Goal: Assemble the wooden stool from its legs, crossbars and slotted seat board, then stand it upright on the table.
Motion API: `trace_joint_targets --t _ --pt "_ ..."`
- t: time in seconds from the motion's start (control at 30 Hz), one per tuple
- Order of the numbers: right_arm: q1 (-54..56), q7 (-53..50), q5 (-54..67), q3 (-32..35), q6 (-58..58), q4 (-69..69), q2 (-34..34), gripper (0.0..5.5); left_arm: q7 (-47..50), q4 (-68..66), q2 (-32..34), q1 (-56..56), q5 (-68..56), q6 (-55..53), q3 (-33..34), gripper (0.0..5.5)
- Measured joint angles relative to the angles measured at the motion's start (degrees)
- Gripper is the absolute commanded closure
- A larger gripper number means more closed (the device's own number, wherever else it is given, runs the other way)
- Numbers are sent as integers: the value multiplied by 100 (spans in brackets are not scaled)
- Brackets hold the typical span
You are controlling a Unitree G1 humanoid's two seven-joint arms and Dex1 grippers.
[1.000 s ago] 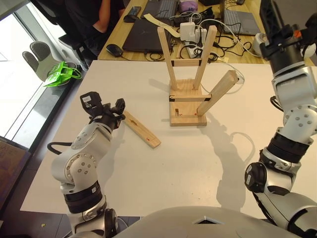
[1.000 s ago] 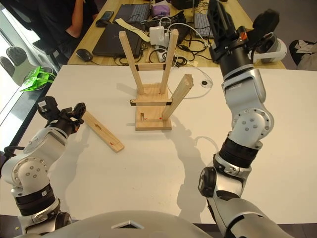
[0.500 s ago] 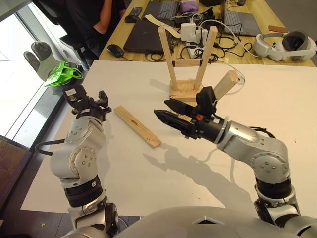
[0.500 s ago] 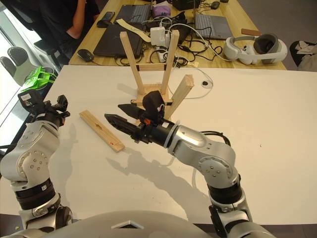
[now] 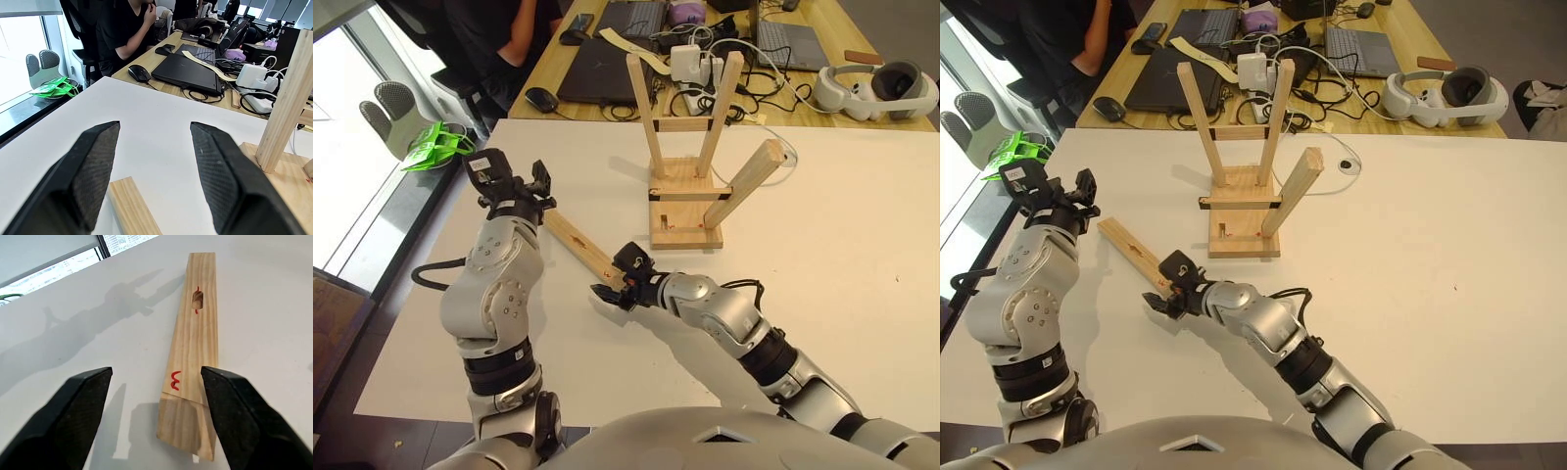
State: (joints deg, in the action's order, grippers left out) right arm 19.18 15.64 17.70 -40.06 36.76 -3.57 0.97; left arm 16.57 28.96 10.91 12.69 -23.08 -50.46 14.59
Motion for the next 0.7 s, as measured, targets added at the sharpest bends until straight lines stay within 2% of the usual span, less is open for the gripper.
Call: trace_joint_targets --t 0.1,0.33,0.7 --pt "239 128 -422 -79 -117 -356 -86 210 -65 -3 -35 15 58 0 2 284" --pt "329 260 -666 407 -15 -1088 -455 339 -111 0 -140 32 125 -2 51 284" --pt "304 245 -1029 1004 -472 -1314 -536 344 -235 4 -299 111 147 -56 269 284"
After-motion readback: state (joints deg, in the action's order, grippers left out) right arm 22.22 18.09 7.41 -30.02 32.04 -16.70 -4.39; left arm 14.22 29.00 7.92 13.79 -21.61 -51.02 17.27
